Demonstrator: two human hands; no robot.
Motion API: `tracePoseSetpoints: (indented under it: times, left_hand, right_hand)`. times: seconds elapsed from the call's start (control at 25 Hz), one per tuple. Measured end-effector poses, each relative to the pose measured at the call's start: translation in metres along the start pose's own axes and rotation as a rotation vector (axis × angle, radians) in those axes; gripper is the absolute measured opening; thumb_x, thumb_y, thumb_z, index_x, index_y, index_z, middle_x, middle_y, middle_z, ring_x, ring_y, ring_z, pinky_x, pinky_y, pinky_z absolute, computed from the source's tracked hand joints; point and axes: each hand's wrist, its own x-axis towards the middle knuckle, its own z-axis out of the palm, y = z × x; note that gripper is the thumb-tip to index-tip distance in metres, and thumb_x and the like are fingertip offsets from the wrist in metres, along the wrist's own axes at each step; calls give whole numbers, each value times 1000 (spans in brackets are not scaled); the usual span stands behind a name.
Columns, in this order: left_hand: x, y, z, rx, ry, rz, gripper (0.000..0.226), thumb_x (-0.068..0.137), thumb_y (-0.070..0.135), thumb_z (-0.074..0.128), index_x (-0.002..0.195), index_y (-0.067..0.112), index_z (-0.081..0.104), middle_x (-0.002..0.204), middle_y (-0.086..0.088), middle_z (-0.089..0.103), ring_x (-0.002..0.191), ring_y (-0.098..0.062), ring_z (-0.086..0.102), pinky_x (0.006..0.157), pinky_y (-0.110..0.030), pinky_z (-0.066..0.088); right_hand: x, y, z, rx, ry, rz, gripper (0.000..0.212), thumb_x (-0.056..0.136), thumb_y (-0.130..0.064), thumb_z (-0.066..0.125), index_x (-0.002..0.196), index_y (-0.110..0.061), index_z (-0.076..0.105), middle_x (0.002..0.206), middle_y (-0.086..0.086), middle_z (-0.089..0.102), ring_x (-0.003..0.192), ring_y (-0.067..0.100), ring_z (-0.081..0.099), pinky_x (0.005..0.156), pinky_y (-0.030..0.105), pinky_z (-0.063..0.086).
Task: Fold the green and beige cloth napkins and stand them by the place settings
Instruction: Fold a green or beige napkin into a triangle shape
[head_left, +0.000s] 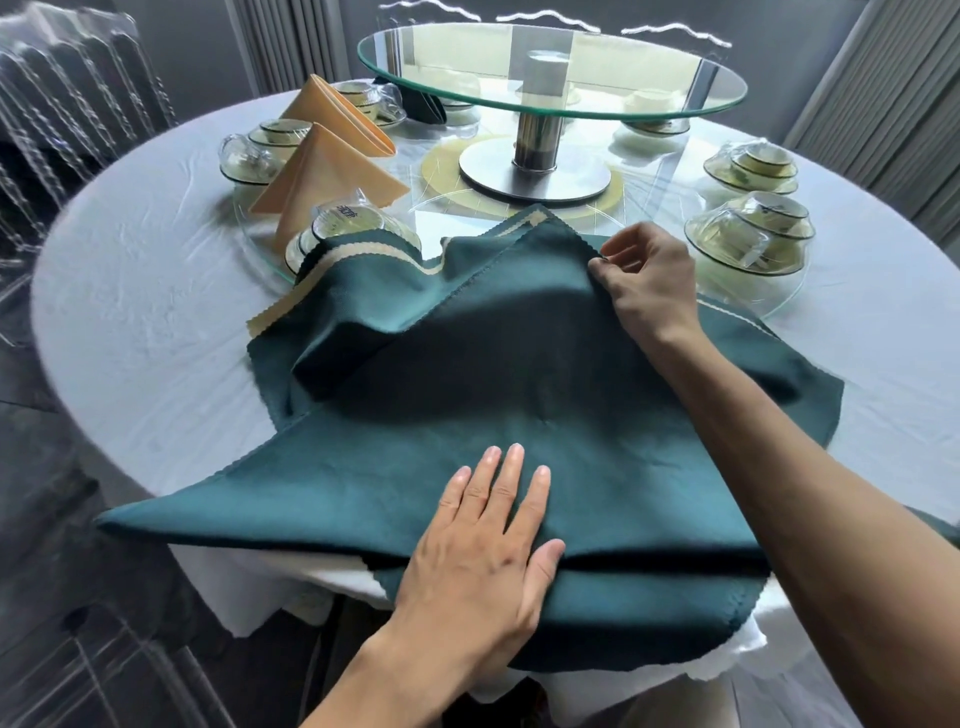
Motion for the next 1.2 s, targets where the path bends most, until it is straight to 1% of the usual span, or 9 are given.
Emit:
tracePoseSetpoints:
  times: [0.28, 0.4, 0.48, 0.6, 0.72, 0.84, 0.92, 1.08, 1.2]
  left_hand:
    - [4, 1, 3, 0, 30, -27, 55, 98, 50, 32, 147, 28, 45, 154, -11, 41, 143, -28, 37, 112, -43, 20]
    - [3, -1, 5, 1, 43, 13, 57, 94, 41, 35, 146, 20, 43, 152, -16, 43, 141, -33, 40, 110, -45, 23]
    - [3, -2, 6, 47, 35, 48, 62, 87, 34, 37, 143, 10, 49, 149, -18, 45, 137, -35, 45, 108, -45, 25]
    - [5, -1, 4, 29, -1, 5, 59, 92, 42, 35, 145, 20, 50, 152, -15, 43, 140, -32, 42, 110, -44, 22]
    - [5, 1, 5, 33, -1, -14, 58, 96, 47, 31, 147, 25, 46, 153, -13, 42, 142, -31, 39, 113, -43, 19]
    - [5, 0, 6, 49, -3, -14, 58, 97, 48, 30, 147, 25, 46, 153, -13, 42, 142, -30, 39, 113, -42, 18]
    - [6, -1, 7, 53, 0, -16, 58, 97, 48, 30, 147, 25, 46, 152, -13, 43, 141, -30, 40, 113, -42, 18]
    - [6, -2, 6, 57, -22, -28, 57, 98, 49, 28, 148, 27, 45, 153, -12, 42, 142, -29, 39, 113, -41, 16]
    - [7, -2, 4, 52, -44, -25, 58, 97, 50, 29, 147, 27, 45, 153, -12, 42, 142, -29, 40, 113, -41, 18]
  right_hand:
    - [-61, -23, -9, -176, 200, -219, 17, 84, -18, 61, 101, -16, 63, 103, 3, 64, 96, 25, 59, 88, 43, 46]
    - [-170, -31, -6, -155, 20, -318, 17, 86, -14, 58, 101, -16, 64, 111, -1, 64, 99, 22, 59, 88, 40, 44]
    - [-234, -22, -2, -308, -173, -289, 31, 95, -27, 46, 119, -16, 63, 131, 1, 60, 119, 22, 56, 100, 37, 37]
    - [-250, 16, -28, -633, -344, -165, 60, 103, -49, 13, 146, -21, 43, 153, 0, 41, 141, 20, 37, 112, 41, 21]
    - [-222, 73, -104, -862, -381, 86, 78, 89, -65, -4, 155, -29, 17, 163, -7, 12, 150, 15, 11, 120, 38, 5]
    - [-200, 117, -181, -896, -400, 406, 90, 75, -68, -9, 155, -30, 7, 164, -7, 2, 151, 17, 1, 121, 42, 3]
    - [-194, 117, -196, -951, -360, 481, 89, 77, -63, -8, 156, -26, 9, 164, -3, 4, 151, 20, 1, 121, 45, 2]
    - [-206, 61, -133, -877, -149, 139, 68, 93, -42, 20, 151, -10, 32, 161, 10, 21, 149, 26, 17, 120, 39, 5]
    - [-221, 19, -57, -702, -183, -176, 56, 96, -35, 31, 144, -8, 45, 154, 11, 38, 143, 28, 33, 115, 40, 19]
